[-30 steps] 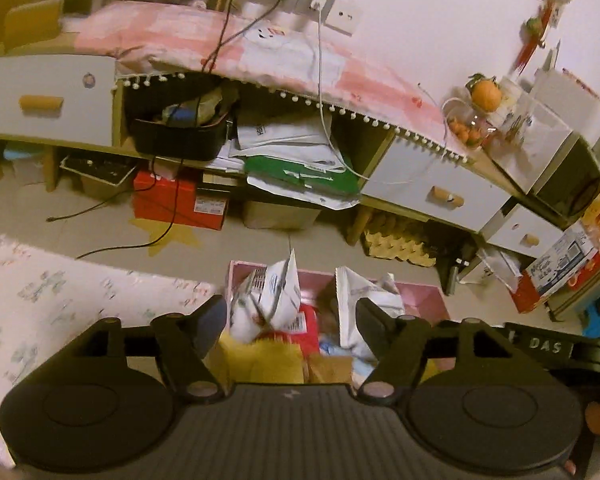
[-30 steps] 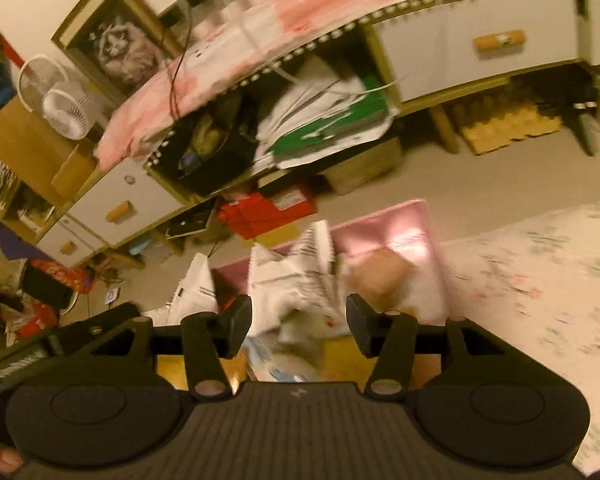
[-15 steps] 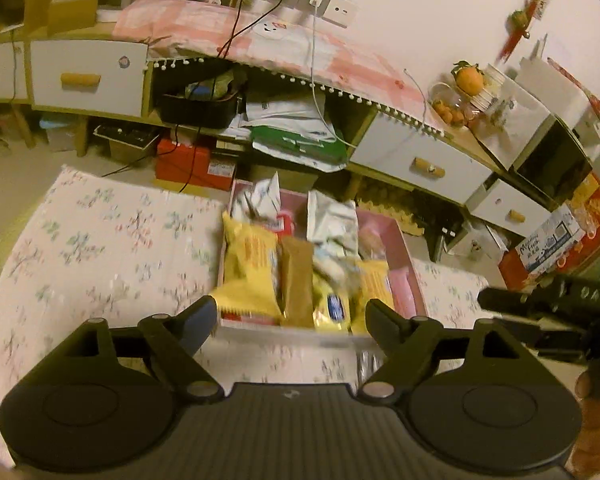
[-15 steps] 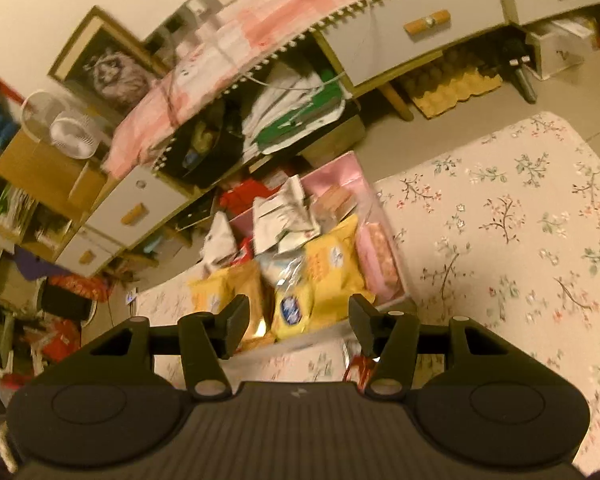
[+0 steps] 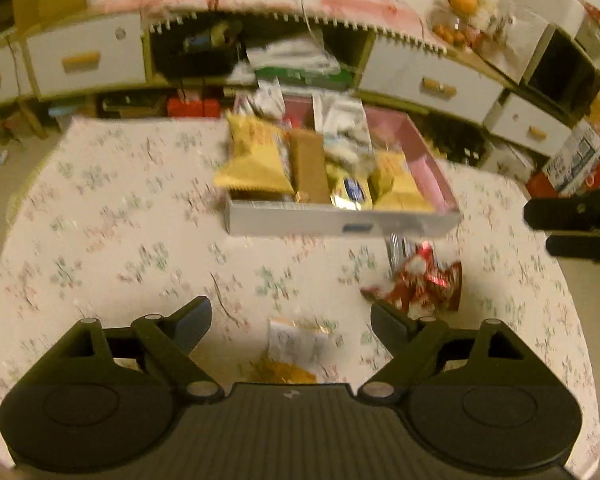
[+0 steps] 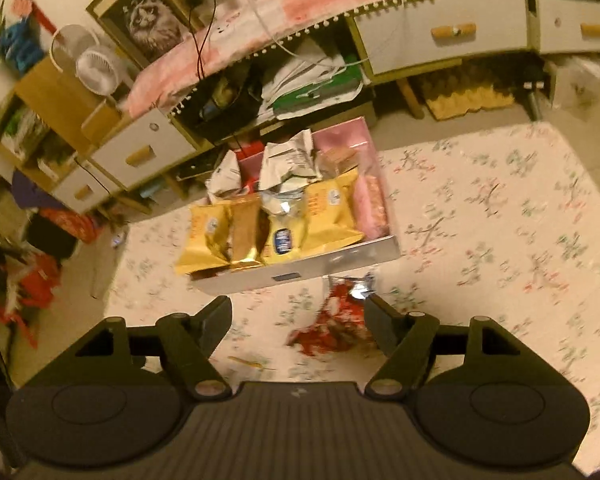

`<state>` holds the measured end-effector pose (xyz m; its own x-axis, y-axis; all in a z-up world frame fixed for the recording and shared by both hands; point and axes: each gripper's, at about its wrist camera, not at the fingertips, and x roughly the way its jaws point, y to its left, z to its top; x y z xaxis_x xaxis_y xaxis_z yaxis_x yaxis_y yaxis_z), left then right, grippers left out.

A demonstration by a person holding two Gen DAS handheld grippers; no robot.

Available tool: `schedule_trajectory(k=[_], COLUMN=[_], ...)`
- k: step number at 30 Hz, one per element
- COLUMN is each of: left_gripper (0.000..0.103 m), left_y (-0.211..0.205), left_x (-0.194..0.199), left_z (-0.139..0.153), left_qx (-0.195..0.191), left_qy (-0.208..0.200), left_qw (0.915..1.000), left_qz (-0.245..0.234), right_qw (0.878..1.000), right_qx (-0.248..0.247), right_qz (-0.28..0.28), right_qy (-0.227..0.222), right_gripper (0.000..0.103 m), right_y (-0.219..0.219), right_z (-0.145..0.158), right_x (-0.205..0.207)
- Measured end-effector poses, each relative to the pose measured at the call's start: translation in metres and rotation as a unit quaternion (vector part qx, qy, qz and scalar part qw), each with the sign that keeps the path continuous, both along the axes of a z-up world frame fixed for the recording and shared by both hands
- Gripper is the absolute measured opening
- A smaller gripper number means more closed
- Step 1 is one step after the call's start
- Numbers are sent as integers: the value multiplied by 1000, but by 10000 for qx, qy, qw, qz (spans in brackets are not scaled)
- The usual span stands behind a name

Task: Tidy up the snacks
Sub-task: 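Withdraw both tools from the box toward the snacks on the table, then grasp the orange-labelled pastry pack with the left tool while the right tool grasps a red candy packet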

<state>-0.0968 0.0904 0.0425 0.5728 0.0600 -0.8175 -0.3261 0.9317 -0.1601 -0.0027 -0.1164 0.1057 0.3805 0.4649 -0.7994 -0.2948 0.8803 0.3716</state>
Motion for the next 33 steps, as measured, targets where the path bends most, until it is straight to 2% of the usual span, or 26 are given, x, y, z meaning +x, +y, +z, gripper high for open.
schedule_trajectory(k=[3,7,11,15,17,19,25,28,33], left_gripper=[90,90,90,89,83,55,44,44,43], left_y=[-3,-14,-13,-15,-14,-11,-11,-10,-11], left_x=[4,2,1,3,4,5,4,2,3], left_z=[-14,-26,-36,-52,-58,-62,-54,-42,-42], left_qx=[-128,-124,-11,169,137,9,-116,-257,-262], left_qy=[252,488,621,877,958,991,834,646,676], left_qw=[9996,9987,9980,9959,9951,9948,9962,9974,9973], left_qz=[-42,-123,-81,-145,-210,-219,-207,-169,-152], right_qw=[9998,9975,9902,9888,9890,9890,9881,9875,9782], right_qx=[-132,-580,-1153,-1228,-1188,-1172,-1281,-1269,-1425], right_qz=[75,375,724,790,824,854,835,921,1467], right_qy=[-95,-177,-299,-302,-304,-277,-162,-157,-362], right_gripper=[75,80,80,77,76,76,75,73,66], right_y=[-5,-2,9,10,10,11,10,10,27], right_z=[0,-11,-26,-31,-31,-33,-46,-52,-67], right_x=[-3,-7,-13,-13,-12,-11,-6,-5,-14])
